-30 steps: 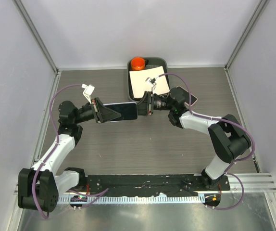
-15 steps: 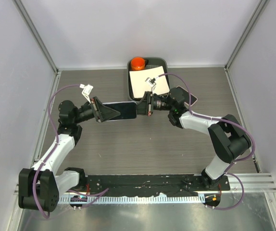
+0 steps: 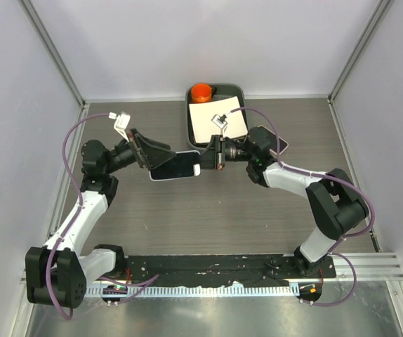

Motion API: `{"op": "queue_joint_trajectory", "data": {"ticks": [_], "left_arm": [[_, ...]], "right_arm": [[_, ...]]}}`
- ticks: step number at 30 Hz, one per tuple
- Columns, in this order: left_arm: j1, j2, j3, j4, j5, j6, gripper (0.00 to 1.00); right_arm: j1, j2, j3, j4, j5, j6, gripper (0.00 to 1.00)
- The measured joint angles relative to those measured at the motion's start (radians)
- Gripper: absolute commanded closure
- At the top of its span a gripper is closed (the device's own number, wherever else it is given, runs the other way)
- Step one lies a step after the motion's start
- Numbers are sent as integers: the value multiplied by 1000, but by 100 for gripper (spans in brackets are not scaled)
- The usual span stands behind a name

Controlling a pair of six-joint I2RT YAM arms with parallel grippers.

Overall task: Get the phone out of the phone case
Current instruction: Remove the phone case from the phone.

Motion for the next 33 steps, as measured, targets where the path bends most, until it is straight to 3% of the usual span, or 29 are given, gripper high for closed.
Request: {"op": "queue_joint_trajectory", "data": {"ticks": [10, 16, 24, 33], "left_arm": [[1, 2, 82, -27, 2, 37, 5], [0, 6, 180, -141, 19, 145, 4], [-2, 9, 324, -462, -8, 481, 0], [-74, 16, 358, -800, -89, 924, 0]], "right_arm": [[-42, -15, 0, -89, -3, -32, 99], [-59, -15, 0, -151, 10, -49, 99], [-61, -2, 32, -287, 26, -103, 99], [-54, 67, 105, -447, 29, -182, 99]]}}
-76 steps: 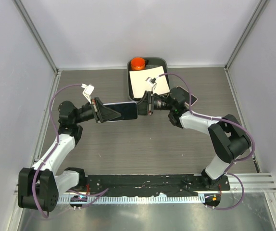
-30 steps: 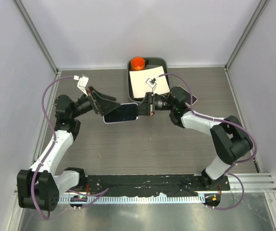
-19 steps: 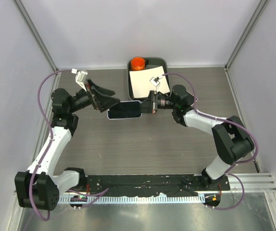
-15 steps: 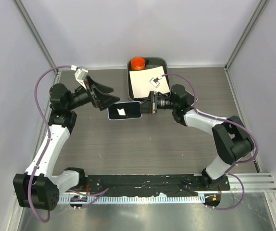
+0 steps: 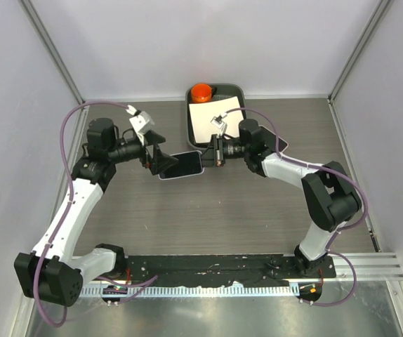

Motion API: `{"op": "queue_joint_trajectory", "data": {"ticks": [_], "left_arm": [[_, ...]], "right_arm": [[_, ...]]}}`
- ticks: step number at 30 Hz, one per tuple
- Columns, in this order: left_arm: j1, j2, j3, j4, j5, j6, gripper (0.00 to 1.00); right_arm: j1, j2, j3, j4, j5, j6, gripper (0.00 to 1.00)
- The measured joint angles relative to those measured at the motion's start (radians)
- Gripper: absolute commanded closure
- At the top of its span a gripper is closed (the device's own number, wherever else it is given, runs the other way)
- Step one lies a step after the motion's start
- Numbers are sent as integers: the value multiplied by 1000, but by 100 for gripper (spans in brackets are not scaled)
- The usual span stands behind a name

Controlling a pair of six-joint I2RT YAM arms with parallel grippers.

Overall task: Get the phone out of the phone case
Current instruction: Remove the phone case from the phone.

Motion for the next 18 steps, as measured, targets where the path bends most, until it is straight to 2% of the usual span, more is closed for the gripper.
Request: {"op": "queue_joint_trajectory", "data": {"ticks": [9, 18], "left_arm": [[-155, 19, 20, -207, -157, 302, 0], [-228, 39, 4, -257, -269, 438, 0]], "right_arm": [[70, 63, 63, -140, -18, -80, 99], [89, 70, 74, -175, -39, -97, 99]]}}
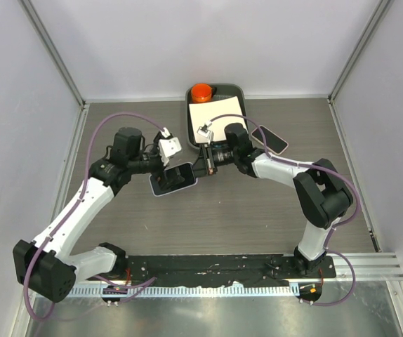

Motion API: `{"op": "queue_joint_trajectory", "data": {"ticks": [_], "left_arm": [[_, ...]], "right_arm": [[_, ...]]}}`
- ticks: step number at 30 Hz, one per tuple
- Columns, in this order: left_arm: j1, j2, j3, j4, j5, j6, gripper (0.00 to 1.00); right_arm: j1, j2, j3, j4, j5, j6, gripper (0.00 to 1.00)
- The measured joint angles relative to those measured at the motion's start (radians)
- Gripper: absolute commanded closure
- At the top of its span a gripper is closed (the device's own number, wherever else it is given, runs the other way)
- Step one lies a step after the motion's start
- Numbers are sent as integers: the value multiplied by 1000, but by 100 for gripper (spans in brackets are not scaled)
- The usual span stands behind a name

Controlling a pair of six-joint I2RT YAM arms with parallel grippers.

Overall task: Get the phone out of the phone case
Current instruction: Remove the phone case from the phone.

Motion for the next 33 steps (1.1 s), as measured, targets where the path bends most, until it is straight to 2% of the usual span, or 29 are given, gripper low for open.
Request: {"op": "queue_joint_trajectory", "data": {"ticks": [8, 33], "left_arm": [[-32, 5, -40, -15, -19, 50, 0], [-53, 14, -101, 8, -25, 65, 0]], "right_arm": [[0, 0, 12, -8, -5, -6, 99], [0, 11, 30, -32, -6, -19, 99]]}}
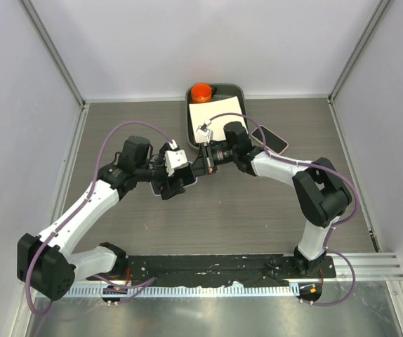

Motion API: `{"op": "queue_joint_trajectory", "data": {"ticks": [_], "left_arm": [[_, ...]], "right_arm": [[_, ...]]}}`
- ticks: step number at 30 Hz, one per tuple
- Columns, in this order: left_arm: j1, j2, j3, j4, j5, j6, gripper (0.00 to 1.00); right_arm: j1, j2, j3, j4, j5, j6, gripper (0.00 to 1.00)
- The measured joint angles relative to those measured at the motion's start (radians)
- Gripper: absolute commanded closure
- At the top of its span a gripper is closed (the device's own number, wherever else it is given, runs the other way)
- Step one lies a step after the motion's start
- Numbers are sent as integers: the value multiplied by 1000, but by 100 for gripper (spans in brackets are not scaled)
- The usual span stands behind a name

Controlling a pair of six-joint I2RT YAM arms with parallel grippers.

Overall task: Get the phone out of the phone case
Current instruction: Remove the phone case from the phone.

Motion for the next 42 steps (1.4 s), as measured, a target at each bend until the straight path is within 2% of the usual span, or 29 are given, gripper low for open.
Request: {"op": "queue_joint_trajectory", "data": {"ticks": [5, 8, 12, 14, 17, 19, 21, 23, 25, 35, 42], "left_arm": [[-2, 3, -10, 9, -4, 1, 0], [-5, 6, -14, 11, -10, 2, 6], [-7, 12, -16, 24, -23, 1, 24], [-8, 14, -17, 32, -33, 1, 29], [-10, 15, -18, 35, -36, 1, 44], [-10, 15, -18, 38, -37, 1, 59], [-11, 15, -18, 39, -37, 1, 68], [-11, 15, -18, 40, -36, 0, 70], [-11, 15, -17, 39, -32, 0, 79], [18, 15, -17, 69, 50, -106, 98], [56, 15, -18, 136, 121, -266, 100]], "right_arm": [[0, 6, 0, -3, 0, 1, 99], [0, 9, 0, -4, 0, 2, 99], [0, 10, 1, -4, -2, 5, 99], [0, 10, 2, -4, -4, 8, 99], [0, 10, 2, -4, -5, 11, 99], [0, 10, 2, -4, -5, 13, 99], [0, 10, 2, -4, -6, 14, 99], [0, 10, 2, -4, -6, 16, 99], [-2, 11, 2, -4, -6, 16, 99], [-25, 16, 3, -11, -34, 17, 99], [-39, 16, 16, -10, -59, 15, 99]]}}
